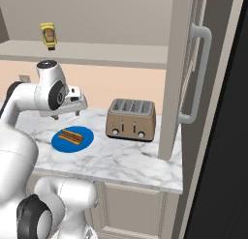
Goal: Move the hot dog bun to the plate on the dining table and place the condiment next to that plate. Then navigate to the fridge and take the sausage and place it on the plate as well.
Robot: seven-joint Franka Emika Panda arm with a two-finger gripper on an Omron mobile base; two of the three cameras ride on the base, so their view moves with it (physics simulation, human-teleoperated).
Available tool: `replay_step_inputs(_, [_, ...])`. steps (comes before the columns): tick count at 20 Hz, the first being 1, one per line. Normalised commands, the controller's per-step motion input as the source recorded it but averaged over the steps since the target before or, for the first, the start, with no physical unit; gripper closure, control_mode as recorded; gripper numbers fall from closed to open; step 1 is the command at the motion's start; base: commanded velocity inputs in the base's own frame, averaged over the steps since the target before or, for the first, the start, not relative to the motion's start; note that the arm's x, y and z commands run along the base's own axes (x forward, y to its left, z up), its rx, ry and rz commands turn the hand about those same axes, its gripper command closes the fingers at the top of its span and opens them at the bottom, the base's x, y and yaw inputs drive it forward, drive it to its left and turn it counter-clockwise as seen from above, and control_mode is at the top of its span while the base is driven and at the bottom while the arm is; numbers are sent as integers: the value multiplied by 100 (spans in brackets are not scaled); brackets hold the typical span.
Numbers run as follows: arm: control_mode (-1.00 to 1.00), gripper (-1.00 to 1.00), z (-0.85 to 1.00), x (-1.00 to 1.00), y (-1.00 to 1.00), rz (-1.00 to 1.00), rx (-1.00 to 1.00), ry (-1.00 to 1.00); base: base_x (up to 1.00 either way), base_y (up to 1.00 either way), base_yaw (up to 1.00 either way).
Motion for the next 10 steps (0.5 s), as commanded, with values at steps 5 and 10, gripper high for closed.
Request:
replay_step_inputs(5, [-100, -100, -33, 45, 17, 43, -15, 12, 0, 0, 0])
replay_step_inputs(10, [-100, -100, -63, 44, 35, 23, -35, 11, 0, 0, 0])
